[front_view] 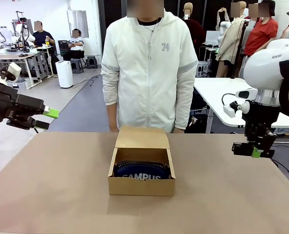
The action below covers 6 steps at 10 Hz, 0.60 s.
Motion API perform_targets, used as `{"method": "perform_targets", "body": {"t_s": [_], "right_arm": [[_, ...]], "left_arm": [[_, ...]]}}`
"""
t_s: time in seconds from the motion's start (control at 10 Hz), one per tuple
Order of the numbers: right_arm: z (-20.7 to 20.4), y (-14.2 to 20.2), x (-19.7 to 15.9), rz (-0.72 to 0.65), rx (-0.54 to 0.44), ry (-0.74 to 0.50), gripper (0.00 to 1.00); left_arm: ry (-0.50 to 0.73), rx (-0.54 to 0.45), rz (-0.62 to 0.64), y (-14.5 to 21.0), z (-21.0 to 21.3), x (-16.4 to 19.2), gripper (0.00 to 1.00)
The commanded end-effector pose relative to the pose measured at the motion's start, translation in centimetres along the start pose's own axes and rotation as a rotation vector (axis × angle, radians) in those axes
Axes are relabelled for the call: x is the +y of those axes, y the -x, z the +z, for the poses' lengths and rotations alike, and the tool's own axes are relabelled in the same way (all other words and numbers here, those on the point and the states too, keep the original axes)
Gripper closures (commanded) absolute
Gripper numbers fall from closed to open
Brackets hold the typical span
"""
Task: Pack the items into the box.
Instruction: Pick up the item indicated by the person and place it inside the Mailer Box.
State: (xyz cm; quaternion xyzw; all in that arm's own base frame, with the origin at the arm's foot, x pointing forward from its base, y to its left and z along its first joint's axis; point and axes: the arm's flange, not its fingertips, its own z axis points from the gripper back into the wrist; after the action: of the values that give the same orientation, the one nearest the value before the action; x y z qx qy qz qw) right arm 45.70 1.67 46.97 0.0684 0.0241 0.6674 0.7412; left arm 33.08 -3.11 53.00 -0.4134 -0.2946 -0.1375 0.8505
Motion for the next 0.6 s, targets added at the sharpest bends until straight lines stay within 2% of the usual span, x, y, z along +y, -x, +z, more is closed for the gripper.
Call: {"method": "perform_targets", "body": {"t_s": [0.0,0.2,0.3,0.4,0.5], "right_arm": [[1.9,-4.6,-0.8,-0.044,-0.075,0.017,1.0],[3.9,-15.0,-3.2,-0.113,-0.057,0.031,1.0],[4.2,-20.6,-4.0,-0.081,-0.085,0.04,1.0],[3.7,-26.5,-4.8,-0.08,-0.068,0.03,1.0],[3.2,-31.1,-5.1,-0.025,-0.086,0.008,1.0]], "left_arm": [[0.009,-0.003,-0.013,0.1,-0.1,0.1,0.0],[0.009,-0.003,-0.013,0.1,-0.1,0.1,0.0],[0.009,-0.003,-0.013,0.1,-0.1,0.1,0.0],[0.009,-0.003,-0.013,0.1,-0.1,0.1,0.0],[0.009,-0.003,-0.013,0.1,-0.1,0.1,0.0]]}}
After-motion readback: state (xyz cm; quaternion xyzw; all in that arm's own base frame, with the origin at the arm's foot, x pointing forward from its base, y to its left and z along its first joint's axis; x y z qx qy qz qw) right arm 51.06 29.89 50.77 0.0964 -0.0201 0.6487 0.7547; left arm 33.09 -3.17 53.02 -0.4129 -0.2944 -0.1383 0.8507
